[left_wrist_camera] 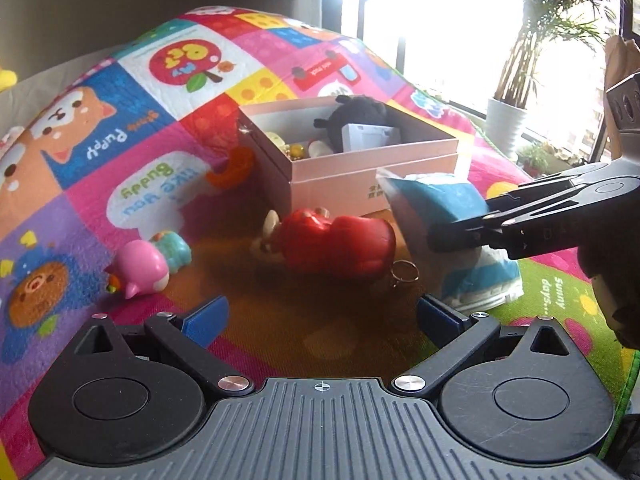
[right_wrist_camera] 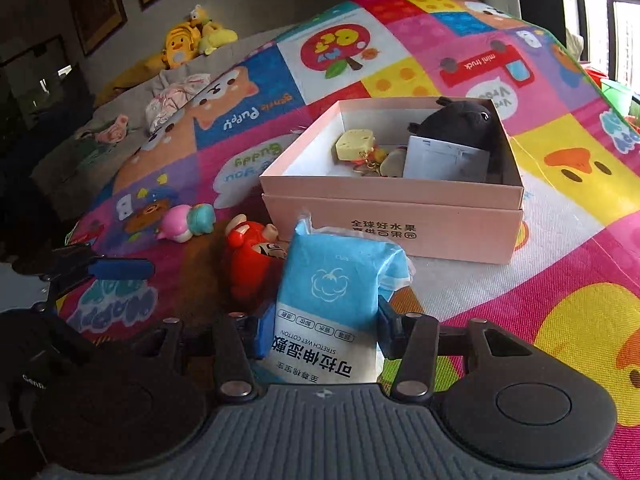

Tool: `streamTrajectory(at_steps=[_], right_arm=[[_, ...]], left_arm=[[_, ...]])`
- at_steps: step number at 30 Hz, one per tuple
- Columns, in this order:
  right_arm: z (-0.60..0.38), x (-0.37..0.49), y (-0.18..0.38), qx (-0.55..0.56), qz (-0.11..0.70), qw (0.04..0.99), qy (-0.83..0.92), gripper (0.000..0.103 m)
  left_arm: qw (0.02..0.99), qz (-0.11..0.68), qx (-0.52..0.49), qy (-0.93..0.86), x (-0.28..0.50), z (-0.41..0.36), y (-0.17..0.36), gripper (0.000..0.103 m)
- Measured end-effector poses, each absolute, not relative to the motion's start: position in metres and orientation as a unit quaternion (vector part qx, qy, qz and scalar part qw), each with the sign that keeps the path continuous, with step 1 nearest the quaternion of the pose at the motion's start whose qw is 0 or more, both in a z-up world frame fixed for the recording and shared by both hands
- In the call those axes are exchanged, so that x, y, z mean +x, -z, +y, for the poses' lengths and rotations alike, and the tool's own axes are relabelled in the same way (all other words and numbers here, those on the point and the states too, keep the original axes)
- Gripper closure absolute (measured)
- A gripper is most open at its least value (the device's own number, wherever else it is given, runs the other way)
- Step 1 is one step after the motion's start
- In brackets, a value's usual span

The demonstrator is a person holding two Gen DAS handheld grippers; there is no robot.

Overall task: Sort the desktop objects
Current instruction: 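Grasp the blue wipes packet with the right tool and lift it, then grasp the red toy with the left tool while the right tool carries the wipes packet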

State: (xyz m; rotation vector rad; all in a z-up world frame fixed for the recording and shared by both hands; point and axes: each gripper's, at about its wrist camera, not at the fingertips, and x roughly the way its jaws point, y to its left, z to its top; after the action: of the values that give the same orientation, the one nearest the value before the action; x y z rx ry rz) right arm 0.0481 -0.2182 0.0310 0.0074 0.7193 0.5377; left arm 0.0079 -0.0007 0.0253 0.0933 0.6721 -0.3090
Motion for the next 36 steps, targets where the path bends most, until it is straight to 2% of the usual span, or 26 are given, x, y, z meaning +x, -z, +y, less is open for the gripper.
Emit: streamTrajectory(at_steps=[2, 4, 6, 7, 10, 12, 17, 23, 27, 30, 36], right_arm=[[-0.229, 0.045, -0.033, -0.010, 0.334, 0.916, -0.224, 0.054], [-0.247, 0.046, -0.034, -0.002, 0.326, 0.926, -0.189, 0.048], [-0.268, 0.047, -0.034, 0.031, 0.324, 0.931, -0.164, 0.017], [-0.278, 0.047, -0.033, 0.053, 0.320, 0.934, -0.150, 0.013], [-0.303, 0.050, -0.026, 0.121, 0.323, 0.930, -0.127, 0.011], [-0.315, 0.052, -0.018, 0.164, 0.326, 0.923, -0.118, 0.005], [-0.323, 0.055, 0.003, 0.216, 0.333, 0.911, -0.109, 0.001], [-0.318, 0.055, 0.004, 0.208, 0.333, 0.914, -0.100, 0.000], [-0.314, 0.054, 0.004, 0.198, 0.333, 0.917, -0.095, 0.000], [-0.312, 0.053, 0.004, 0.194, 0.331, 0.919, -0.092, 0.000], [-0.310, 0.053, 0.004, 0.185, 0.330, 0.921, -0.090, 0.000]], left_arm=[[0.932, 0.325, 0.051, 0.152, 0.015, -0.003, -0.025, 0.000], [0.934, 0.318, 0.053, 0.156, 0.024, -0.007, -0.026, 0.000], [0.936, 0.309, 0.055, 0.162, 0.036, -0.010, -0.027, 0.000], [0.937, 0.304, 0.058, 0.163, 0.042, -0.011, -0.028, 0.000], [0.940, 0.293, 0.056, 0.165, 0.063, -0.011, -0.027, 0.000], [0.936, 0.303, 0.025, 0.178, 0.079, -0.005, -0.023, 0.000], [0.901, 0.359, -0.063, 0.235, 0.079, 0.004, -0.015, 0.000], [0.869, 0.369, -0.010, 0.328, 0.016, -0.024, -0.021, 0.000], [0.884, 0.324, 0.068, 0.331, -0.011, -0.040, -0.030, 0.000], [0.911, 0.303, 0.109, 0.257, -0.001, -0.046, -0.028, 0.000], [0.920, 0.335, 0.069, 0.190, 0.048, -0.044, -0.016, 0.002]])
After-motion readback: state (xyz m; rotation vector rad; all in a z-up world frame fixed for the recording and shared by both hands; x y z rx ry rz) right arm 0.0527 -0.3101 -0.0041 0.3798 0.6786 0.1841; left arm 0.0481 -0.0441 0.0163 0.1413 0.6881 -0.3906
